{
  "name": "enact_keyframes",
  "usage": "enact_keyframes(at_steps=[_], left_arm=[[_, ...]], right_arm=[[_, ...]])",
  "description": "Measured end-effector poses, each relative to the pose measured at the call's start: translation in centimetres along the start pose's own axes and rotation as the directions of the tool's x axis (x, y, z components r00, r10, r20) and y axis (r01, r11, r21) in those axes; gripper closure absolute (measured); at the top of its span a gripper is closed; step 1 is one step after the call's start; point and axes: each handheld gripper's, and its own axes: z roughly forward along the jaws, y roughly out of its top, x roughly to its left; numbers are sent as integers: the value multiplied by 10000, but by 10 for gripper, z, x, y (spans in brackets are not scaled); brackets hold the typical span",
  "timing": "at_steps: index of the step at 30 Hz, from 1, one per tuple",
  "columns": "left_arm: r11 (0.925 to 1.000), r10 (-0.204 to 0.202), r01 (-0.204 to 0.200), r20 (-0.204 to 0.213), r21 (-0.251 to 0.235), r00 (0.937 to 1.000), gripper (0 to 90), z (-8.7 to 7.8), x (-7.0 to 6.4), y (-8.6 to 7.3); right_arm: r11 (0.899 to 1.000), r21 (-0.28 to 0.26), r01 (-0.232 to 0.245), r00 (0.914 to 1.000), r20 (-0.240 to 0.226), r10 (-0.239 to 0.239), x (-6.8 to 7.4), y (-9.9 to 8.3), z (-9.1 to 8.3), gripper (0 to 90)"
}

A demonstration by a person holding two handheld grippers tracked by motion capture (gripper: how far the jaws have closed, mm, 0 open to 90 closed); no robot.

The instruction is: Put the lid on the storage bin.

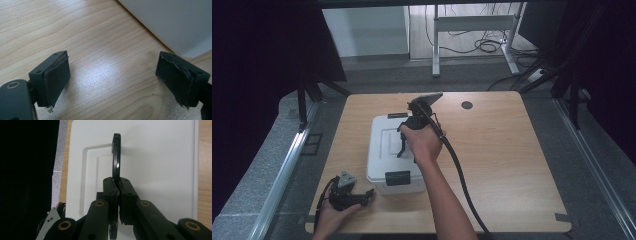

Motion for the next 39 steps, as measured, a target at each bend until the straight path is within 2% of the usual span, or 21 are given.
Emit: enact_keyframes(at_steps=[4, 5, 9, 10, 13, 16, 19, 22, 26, 28, 35, 39], left_arm=[[10000, 3, -3, 2, 0, 10000, 119, 0, 0, 0], [10000, 6, -6, 1, 1, 10000, 119, 0, 0, 0], [10000, 3, -3, 3, -1, 10000, 118, 0, 0, 0], [10000, 9, -9, -1, 7, 10000, 118, 0, 0, 0], [10000, 14, -14, -3, 6, 10000, 118, 0, 0, 0], [10000, 18, -18, 13, 20, 10000, 118, 0, 0, 0], [10000, 18, -18, 11, 23, 10000, 119, 0, 0, 0], [10000, 16, -16, 12, 29, 10000, 118, 0, 0, 0], [10000, 14, -14, 9, 26, 10000, 118, 0, 0, 0], [10000, 17, -17, 6, 26, 10000, 118, 0, 0, 0], [10000, 15, -15, 7, 3, 10000, 119, 0, 0, 0], [10000, 10, -10, 5, 1, 10000, 119, 0, 0, 0]], right_arm=[[9997, -44, 237, 9997, -85, -237, 0, 0, 0, 839], [9995, -71, 318, 9994, -126, -319, 0, -1, 0, 813], [9922, -534, 1122, 9927, -374, -1143, -1, -1, -5, 648], [9883, -733, 1339, 9894, -462, -1374, -2, 0, -8, 594], [9753, -1135, 1897, 9781, -643, -1978, -6, -1, -18, 513], [9599, -1546, 2337, 9664, -723, -2469, -15, -5, -28, 475], [9499, -1864, 2510, 9603, -753, -2685, -31, -9, -37, 460], [9457, -2079, 2499, 9573, -938, -2735, -52, -14, -46, 453], [9422, -2323, 2416, 9553, -1136, -2730, -79, -22, -58, 446], [9388, -2519, 2350, 9570, -1088, -2687, -94, -27, -63, 440], [9322, -2880, 2192, 9593, -1105, -2597, -133, -45, -72, 415], [9190, -3107, 2428, 9512, -1098, -2885, -153, -61, -73, 390]])
